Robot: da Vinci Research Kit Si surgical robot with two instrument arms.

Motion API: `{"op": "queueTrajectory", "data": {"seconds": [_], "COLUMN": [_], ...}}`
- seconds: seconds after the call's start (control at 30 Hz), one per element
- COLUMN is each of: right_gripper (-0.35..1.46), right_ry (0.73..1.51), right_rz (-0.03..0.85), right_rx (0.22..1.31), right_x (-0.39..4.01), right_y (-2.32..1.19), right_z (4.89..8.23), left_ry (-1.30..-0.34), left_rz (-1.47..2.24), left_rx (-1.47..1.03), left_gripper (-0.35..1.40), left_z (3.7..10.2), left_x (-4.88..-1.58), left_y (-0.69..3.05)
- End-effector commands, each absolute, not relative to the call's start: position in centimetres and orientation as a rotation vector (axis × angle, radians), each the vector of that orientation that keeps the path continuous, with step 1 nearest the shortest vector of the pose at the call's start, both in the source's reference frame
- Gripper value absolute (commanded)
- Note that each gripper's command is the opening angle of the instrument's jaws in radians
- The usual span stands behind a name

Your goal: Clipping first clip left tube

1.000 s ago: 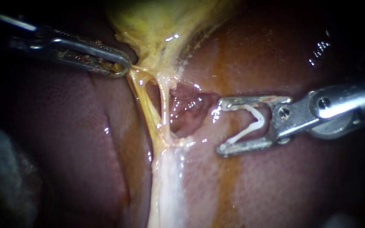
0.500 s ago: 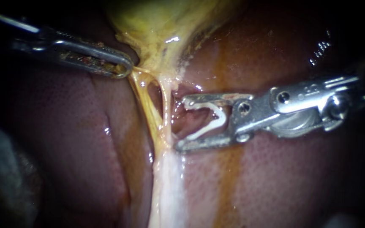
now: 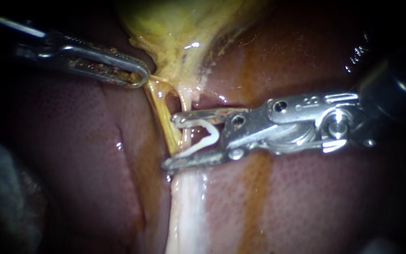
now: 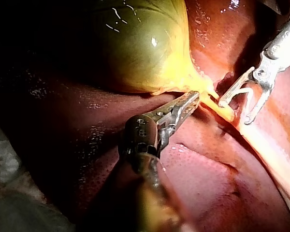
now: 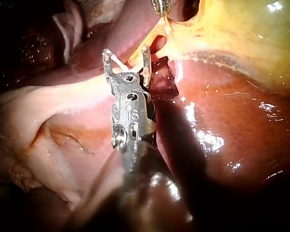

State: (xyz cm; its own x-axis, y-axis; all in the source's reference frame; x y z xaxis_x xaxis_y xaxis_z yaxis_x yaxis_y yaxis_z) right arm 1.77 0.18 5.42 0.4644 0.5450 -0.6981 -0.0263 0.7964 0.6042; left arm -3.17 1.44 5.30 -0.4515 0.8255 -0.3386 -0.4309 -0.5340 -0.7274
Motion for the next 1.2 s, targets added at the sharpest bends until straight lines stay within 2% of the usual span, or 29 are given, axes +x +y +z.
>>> {"op": "queueTrajectory", "data": {"seconds": [0.03, 0.63, 1.2], "right_gripper": [0.49, 0.49, 0.49], "right_ry": [1.036, 1.025, 1.039], "right_rz": [0.377, 0.396, 0.378], "right_rx": [0.573, 0.582, 0.614], "right_x": [1.77, 1.74, 1.82], "right_y": [0.16, 0.11, 0.09], "right_z": [5.44, 5.92, 5.96], "left_ry": [-0.719, -0.719, -0.718], "left_rz": [2.041, 2.041, 2.040], "left_rx": [-0.885, -0.885, -0.885], "left_gripper": [-0.35, -0.35, -0.35], "left_z": [5.30, 5.30, 5.29], "left_x": [-3.17, -3.18, -3.19], "left_y": [1.45, 1.44, 1.44]}}
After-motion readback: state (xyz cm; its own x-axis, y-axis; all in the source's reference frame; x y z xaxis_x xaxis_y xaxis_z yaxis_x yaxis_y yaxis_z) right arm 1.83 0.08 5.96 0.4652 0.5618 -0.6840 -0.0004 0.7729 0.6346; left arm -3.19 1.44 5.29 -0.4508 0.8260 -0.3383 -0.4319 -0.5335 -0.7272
